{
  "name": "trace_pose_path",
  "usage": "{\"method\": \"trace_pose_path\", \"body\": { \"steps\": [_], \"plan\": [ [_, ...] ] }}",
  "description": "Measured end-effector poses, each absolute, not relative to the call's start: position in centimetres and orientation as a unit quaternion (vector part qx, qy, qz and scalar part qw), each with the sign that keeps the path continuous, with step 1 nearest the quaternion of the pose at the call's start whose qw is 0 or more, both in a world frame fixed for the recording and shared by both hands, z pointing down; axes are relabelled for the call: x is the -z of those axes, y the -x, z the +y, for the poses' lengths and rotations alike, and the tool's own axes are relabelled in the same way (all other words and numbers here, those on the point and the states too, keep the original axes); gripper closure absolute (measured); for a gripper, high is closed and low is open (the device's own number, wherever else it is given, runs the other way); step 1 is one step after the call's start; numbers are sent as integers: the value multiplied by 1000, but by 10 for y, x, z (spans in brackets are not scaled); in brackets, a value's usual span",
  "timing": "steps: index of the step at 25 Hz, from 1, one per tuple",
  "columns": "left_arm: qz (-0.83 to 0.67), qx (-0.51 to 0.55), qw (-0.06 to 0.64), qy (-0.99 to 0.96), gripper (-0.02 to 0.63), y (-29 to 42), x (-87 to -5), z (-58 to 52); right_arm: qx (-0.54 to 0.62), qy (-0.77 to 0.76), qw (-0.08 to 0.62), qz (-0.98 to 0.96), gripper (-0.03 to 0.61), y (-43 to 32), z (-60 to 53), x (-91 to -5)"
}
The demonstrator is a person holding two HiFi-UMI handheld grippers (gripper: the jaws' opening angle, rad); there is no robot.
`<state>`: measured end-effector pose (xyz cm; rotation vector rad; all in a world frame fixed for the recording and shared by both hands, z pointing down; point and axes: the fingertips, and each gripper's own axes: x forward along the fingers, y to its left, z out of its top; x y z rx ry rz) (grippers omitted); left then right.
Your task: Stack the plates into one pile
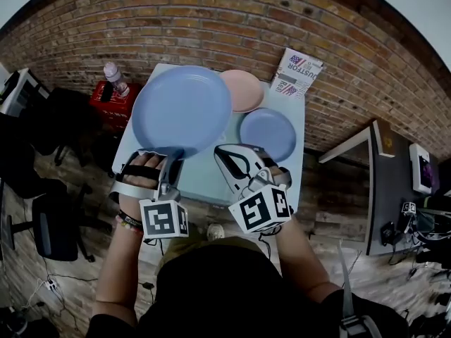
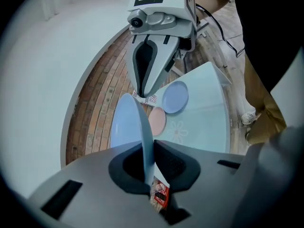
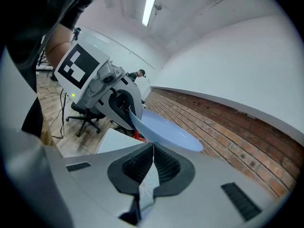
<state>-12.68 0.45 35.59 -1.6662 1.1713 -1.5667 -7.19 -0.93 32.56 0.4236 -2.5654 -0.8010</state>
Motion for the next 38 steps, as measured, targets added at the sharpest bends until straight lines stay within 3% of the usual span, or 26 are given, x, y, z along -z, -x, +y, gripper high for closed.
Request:
{"method": "trace_pose_path", "body": {
  "steps": [10, 26, 38],
  "plan": [
    [396, 574, 301, 650, 572, 117, -374, -63, 251, -231, 219, -914, 543, 51, -63, -325],
    [280, 570, 294, 714, 572, 123, -472, -229, 155, -373, 278, -872, 543, 41, -219, -358],
    [222, 556, 277, 752, 571, 115, -541, -287, 111, -407, 315, -850, 543, 49, -265, -396]
  ]
}}
